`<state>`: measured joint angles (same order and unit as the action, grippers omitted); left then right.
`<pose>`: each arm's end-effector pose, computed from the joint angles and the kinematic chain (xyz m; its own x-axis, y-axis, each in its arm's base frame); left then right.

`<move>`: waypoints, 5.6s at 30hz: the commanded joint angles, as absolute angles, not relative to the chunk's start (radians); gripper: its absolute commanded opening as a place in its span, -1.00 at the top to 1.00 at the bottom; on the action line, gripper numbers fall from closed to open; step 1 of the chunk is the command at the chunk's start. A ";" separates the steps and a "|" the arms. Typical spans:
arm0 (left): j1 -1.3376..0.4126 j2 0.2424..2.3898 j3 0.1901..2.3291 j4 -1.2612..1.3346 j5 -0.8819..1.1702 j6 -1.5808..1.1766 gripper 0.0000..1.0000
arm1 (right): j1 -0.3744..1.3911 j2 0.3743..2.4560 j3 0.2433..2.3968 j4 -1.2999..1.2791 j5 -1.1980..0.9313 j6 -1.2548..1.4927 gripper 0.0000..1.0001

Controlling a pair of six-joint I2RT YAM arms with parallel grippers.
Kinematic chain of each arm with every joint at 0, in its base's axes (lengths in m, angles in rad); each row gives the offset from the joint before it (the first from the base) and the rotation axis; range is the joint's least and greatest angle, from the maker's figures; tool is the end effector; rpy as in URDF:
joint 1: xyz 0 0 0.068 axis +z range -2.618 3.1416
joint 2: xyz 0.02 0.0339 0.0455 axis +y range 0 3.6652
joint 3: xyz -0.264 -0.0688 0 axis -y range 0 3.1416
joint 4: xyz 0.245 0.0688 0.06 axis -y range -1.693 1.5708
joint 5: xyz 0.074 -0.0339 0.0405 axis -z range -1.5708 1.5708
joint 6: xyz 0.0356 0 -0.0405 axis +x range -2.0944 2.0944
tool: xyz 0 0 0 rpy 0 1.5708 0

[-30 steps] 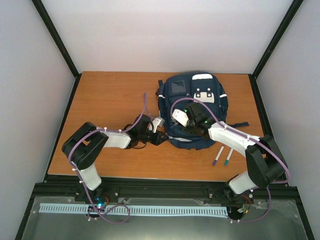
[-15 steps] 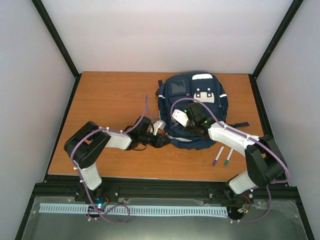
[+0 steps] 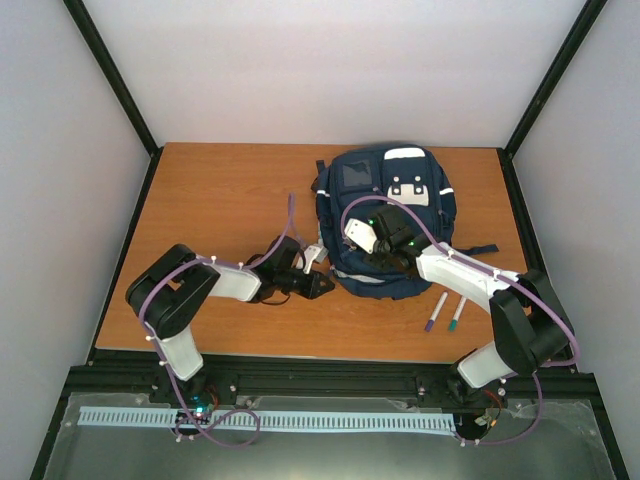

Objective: Pack the student bag
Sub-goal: Zip the student bag at the center of the board.

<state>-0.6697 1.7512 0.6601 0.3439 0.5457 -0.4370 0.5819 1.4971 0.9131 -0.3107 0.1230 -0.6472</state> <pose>0.2318 -0.2071 0.1126 -0.8336 0.1986 -0.5154 0.5257 0.5716 -0.6300 0.2584 0.1648 0.2065 -0.2297 -0.8674 -0.4415 -0.7769 0.4366 -0.4536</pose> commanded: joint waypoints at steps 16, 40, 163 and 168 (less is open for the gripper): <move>-0.840 1.676 0.757 0.113 0.428 -0.293 0.98 | 0.569 1.534 0.939 -0.293 0.186 -0.615 0.88; -0.949 1.767 0.906 0.274 0.521 -0.376 0.98 | 0.440 1.287 1.017 -0.545 0.038 -0.517 0.07; -0.708 1.793 1.006 0.140 0.296 -0.877 0.98 | 0.603 1.659 1.129 -0.716 -0.192 -0.325 0.42; -0.708 1.798 1.006 0.139 0.291 -0.875 0.98 | 0.602 1.634 1.120 -0.739 -0.182 -0.334 0.66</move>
<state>-0.6930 1.8389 0.9779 0.1326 0.2737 -0.8970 0.5964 1.6691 1.1076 -0.7319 -0.2203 -0.3374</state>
